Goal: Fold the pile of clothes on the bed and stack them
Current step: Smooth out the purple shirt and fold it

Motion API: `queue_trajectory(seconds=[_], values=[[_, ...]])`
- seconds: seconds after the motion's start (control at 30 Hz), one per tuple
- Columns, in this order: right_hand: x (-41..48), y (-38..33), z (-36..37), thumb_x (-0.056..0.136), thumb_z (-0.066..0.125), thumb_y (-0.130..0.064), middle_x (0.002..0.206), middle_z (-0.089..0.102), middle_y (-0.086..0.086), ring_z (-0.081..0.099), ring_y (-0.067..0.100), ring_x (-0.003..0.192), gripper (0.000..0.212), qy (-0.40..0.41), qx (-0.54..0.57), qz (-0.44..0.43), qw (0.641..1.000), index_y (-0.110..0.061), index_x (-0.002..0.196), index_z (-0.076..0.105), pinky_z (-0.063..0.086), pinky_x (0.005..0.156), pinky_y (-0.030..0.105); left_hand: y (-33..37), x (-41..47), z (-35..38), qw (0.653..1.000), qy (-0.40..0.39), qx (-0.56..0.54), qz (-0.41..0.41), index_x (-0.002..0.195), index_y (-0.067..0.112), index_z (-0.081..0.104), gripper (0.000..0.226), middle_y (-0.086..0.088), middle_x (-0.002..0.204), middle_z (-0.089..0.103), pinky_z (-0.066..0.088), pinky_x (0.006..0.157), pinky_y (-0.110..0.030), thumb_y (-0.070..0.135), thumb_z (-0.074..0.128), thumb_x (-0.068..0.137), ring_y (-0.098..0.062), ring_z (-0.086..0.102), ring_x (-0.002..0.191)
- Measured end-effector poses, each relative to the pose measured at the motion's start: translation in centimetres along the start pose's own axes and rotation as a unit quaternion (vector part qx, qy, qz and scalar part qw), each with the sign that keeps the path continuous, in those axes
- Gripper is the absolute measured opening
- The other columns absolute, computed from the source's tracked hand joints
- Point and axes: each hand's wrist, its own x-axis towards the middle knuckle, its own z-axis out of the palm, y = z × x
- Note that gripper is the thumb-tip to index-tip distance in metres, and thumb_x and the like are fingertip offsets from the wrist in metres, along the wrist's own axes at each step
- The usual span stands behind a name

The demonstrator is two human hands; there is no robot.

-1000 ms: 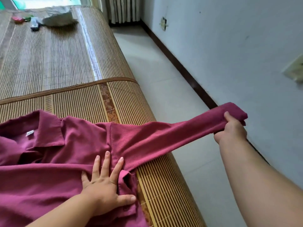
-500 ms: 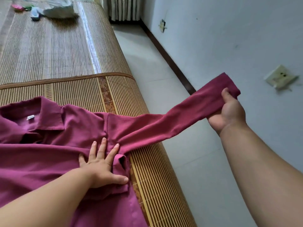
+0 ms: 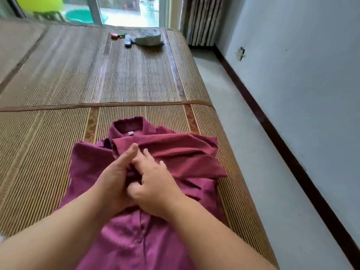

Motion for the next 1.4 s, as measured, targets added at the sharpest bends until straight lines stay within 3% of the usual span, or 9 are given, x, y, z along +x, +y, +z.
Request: queue_trajectory(seconds=[0.07,0.2,0.37,0.53,0.7,0.97,1.1,1.23,1.4], values=[[-0.3,-1.4,2.3,0.07,0.041,-0.022,0.153,0.035,0.004,0.021,0.014,0.145,0.072,-0.026,0.023,-0.013,0.999,-0.014,0.142,0.046,0.013,0.119,0.034,1.1,-0.9,-2.8,0.995,0.101,0.014,0.008,0.085,0.002,0.068,0.037,-0.019,0.09,0.067,0.057,0.077,-0.038,0.035,0.052,0.09,-0.03,0.068,0.081],[-1.2,-0.2,3.7,0.076,0.05,-0.014,0.128,0.063,0.004,0.049,0.013,0.129,0.047,0.182,0.044,0.033,0.982,-0.013,0.119,0.068,0.028,0.111,0.018,3.7,-2.8,-8.6,0.984,0.171,0.007,0.053,0.082,0.007,0.075,0.032,-0.012,0.085,0.074,0.06,0.067,-0.04,0.024,0.051,0.094,-0.024,0.072,0.073],[-0.6,5.8,3.7,0.089,0.056,-0.015,0.15,0.04,0.007,0.027,0.02,0.143,0.052,0.167,-0.083,0.188,0.964,-0.013,0.141,0.047,0.014,0.117,0.025,2.5,-2.9,-15.7,0.924,0.249,0.29,-0.029,0.096,0.01,0.062,0.01,-0.019,0.087,0.068,0.043,0.065,-0.029,0.017,0.058,0.093,-0.022,0.062,0.071],[0.6,11.0,3.5,0.092,0.048,-0.047,0.161,0.011,0.0,0.004,0.019,0.148,0.071,0.08,-0.255,0.286,0.92,-0.023,0.152,0.018,0.012,0.116,0.054,0.8,-0.7,-17.6,0.817,0.338,0.467,0.022,0.116,0.012,0.062,0.04,-0.012,0.11,0.069,0.049,0.087,-0.035,0.027,0.073,0.08,-0.029,0.063,0.1],[-1.3,14.7,3.8,0.083,0.028,-0.077,0.162,0.002,-0.002,-0.002,0.022,0.147,0.081,0.026,-0.319,0.355,0.878,-0.037,0.151,0.011,0.009,0.111,0.061,0.0,0.3,-17.5,0.667,0.374,0.644,0.019,0.145,0.021,0.028,0.085,-0.017,0.132,0.046,0.04,0.1,-0.043,0.027,0.072,0.073,-0.036,0.046,0.12],[-4.4,18.0,0.0,0.083,0.053,-0.011,0.154,0.033,0.004,0.03,0.019,0.141,0.062,0.179,-0.199,0.275,0.924,-0.019,0.143,0.044,0.016,0.116,0.034,-2.0,8.6,-5.3,0.507,0.047,0.825,0.245,0.135,0.035,0.05,0.064,0.01,0.139,0.047,0.03,0.11,-0.04,0.051,0.067,0.076,-0.018,0.034,0.13],[-5.5,19.8,-1.6,0.085,0.063,-0.01,0.13,0.062,0.001,0.055,0.017,0.123,0.042,0.217,-0.177,0.187,0.941,-0.019,0.126,0.064,0.031,0.107,0.022,-4.6,14.7,1.9,0.492,0.019,0.83,0.264,0.136,0.028,0.049,0.061,0.003,0.136,0.054,0.037,0.106,-0.045,0.059,0.057,0.084,-0.022,0.045,0.127],[-5.9,20.9,-1.4,0.077,0.073,-0.003,0.11,0.071,0.007,0.065,0.021,0.106,0.031,0.251,-0.127,0.12,0.952,-0.012,0.107,0.074,0.035,0.099,0.015,-5.9,19.5,6.0,0.579,0.12,0.788,0.171,0.119,0.026,0.061,0.039,-0.003,0.115,0.065,0.048,0.092,-0.046,0.05,0.052,0.091,-0.029,0.06,0.104],[-6.4,21.9,-1.9,0.07,0.078,-0.001,0.085,0.066,0.0,0.061,0.013,0.084,0.017,0.287,-0.053,0.085,0.953,-0.012,0.081,0.071,0.044,0.081,0.016,-5.0,23.1,5.8,0.606,0.154,0.765,0.153,0.091,0.024,0.066,0.016,-0.003,0.099,0.065,0.047,0.086,-0.035,0.035,0.054,0.09,-0.028,0.058,0.093]])
